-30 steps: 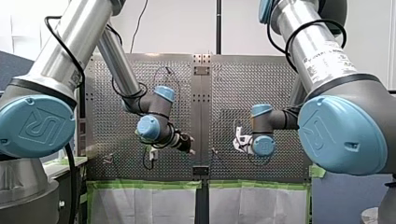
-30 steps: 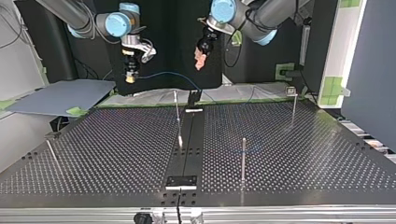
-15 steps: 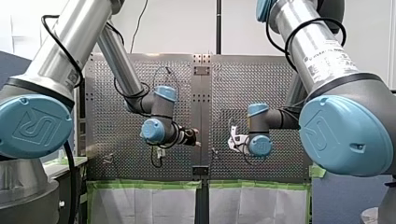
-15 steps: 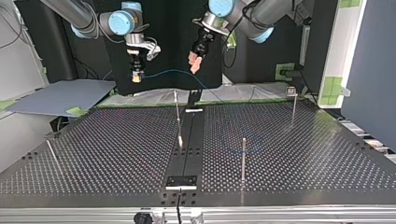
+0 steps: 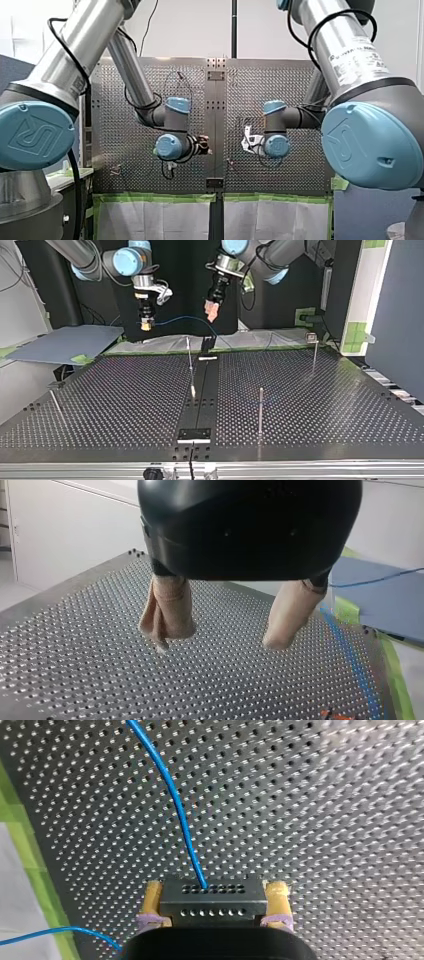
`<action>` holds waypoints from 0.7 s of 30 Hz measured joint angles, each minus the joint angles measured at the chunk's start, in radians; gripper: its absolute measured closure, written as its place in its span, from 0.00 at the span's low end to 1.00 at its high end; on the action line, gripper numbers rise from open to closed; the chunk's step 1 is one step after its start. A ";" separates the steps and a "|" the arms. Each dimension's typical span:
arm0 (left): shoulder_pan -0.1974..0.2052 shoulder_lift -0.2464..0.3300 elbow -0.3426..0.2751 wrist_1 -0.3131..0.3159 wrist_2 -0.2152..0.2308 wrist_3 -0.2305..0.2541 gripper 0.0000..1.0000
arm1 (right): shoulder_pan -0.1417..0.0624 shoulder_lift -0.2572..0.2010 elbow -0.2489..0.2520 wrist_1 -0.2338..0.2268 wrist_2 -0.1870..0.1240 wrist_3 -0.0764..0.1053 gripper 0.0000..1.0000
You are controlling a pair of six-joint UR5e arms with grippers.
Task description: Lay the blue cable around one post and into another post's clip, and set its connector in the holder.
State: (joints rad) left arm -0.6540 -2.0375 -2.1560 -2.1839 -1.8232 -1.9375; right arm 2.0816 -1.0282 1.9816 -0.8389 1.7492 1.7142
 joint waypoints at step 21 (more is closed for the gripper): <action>-0.028 -0.125 0.008 0.139 0.150 -0.212 0.00 | 0.038 -0.076 0.034 -0.028 -0.009 0.032 0.82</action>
State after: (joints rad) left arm -0.6816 -2.1621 -2.1481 -2.0451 -1.6736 -2.1492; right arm 2.1200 -1.1046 2.0154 -0.8673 1.7405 1.7465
